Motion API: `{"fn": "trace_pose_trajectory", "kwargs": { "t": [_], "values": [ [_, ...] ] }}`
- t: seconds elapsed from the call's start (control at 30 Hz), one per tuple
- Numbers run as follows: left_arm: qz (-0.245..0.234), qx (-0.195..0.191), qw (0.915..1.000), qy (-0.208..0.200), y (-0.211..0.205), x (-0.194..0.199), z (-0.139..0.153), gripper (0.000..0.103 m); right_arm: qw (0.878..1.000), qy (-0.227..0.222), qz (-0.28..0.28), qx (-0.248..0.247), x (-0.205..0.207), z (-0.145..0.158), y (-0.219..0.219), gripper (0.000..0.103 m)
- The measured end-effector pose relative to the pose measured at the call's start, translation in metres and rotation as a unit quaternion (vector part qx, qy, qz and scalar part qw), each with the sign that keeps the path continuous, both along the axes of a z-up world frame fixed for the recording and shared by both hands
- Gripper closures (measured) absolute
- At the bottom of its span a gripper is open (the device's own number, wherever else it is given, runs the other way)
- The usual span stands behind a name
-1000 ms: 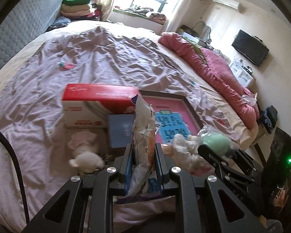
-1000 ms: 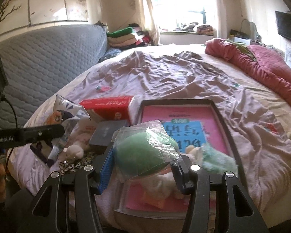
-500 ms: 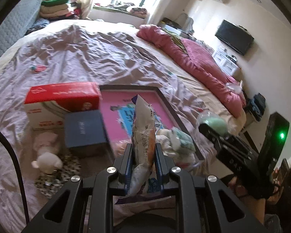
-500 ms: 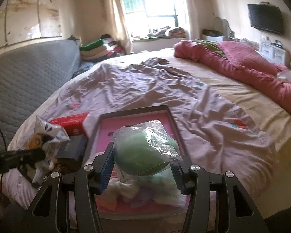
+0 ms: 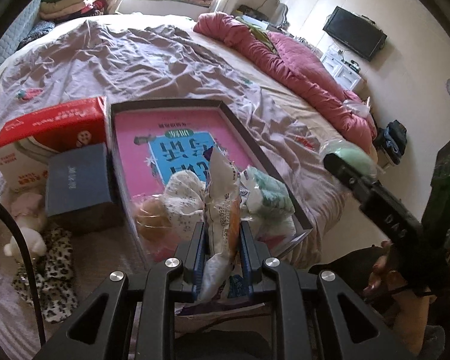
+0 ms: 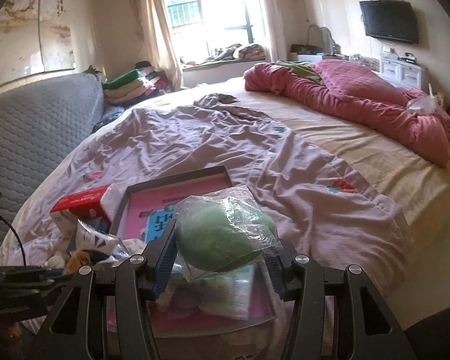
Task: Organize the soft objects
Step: 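Lift and carry the packet and green ball in both grippers over the pink tray, then lower the packet onto the tray and open the left gripper while the right releases the ball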
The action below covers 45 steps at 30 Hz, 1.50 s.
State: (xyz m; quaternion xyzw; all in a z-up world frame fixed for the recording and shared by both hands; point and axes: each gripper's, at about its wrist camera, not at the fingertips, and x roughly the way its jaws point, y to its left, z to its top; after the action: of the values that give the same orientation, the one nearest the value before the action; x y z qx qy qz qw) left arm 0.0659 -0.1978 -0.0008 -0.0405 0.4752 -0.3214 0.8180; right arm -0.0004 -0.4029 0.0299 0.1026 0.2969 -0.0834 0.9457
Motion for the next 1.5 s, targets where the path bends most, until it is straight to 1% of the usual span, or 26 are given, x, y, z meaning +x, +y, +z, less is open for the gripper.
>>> {"fn": "trace_pose_trajectory", "kwargs": {
  "t": [0.1, 0.2, 0.33, 0.37, 0.53, 0.73, 0.9, 0.97, 1.17, 1.33, 1.5],
  "values": [
    [-0.003, 0.012, 0.9999, -0.001, -0.006, -0.001, -0.009, 0.082, 1.000, 0.004, -0.011, 0.000, 0.000, -0.003, -0.006, 0.048],
    [-0.008, 0.014, 0.9999, 0.007, -0.009, -0.001, -0.018, 0.082, 1.000, 0.006, -0.018, 0.003, 0.001, -0.007, -0.010, 0.048],
    [-0.011, 0.021, 0.9997, 0.006, -0.014, 0.002, -0.025, 0.082, 1.000, 0.027, -0.015, 0.002, 0.004, -0.014, -0.013, 0.048],
    [-0.011, 0.024, 0.9996, 0.003, -0.016, 0.002, -0.026, 0.082, 0.999, 0.039, -0.012, 0.005, 0.004, -0.017, -0.014, 0.048],
    [-0.014, 0.028, 0.9995, 0.000, -0.021, 0.007, -0.033, 0.081, 0.998, 0.058, 0.007, 0.024, -0.003, -0.021, -0.013, 0.048],
    [-0.014, 0.022, 0.9996, -0.005, -0.019, 0.010, -0.033, 0.081, 0.996, 0.076, 0.039, 0.022, -0.015, -0.028, 0.007, 0.048],
    [-0.013, 0.012, 0.9998, 0.002, -0.015, 0.016, -0.035, 0.081, 0.992, 0.104, 0.063, 0.041, -0.006, -0.050, 0.021, 0.048],
    [-0.012, 0.009, 0.9999, 0.003, -0.012, 0.017, -0.036, 0.081, 0.991, 0.109, 0.067, 0.040, -0.001, -0.057, 0.025, 0.048],
    [-0.008, 0.003, 0.9999, 0.008, -0.005, 0.022, -0.037, 0.081, 0.991, 0.110, 0.076, 0.015, 0.015, -0.067, 0.036, 0.048],
    [-0.007, -0.002, 0.9999, 0.011, -0.002, 0.024, -0.039, 0.081, 0.991, 0.110, 0.070, 0.022, 0.027, -0.073, 0.034, 0.048],
    [-0.008, 0.010, 0.9999, 0.000, -0.003, 0.025, -0.038, 0.081, 0.992, 0.104, 0.070, 0.011, 0.039, -0.077, 0.036, 0.048]
  ]
}}
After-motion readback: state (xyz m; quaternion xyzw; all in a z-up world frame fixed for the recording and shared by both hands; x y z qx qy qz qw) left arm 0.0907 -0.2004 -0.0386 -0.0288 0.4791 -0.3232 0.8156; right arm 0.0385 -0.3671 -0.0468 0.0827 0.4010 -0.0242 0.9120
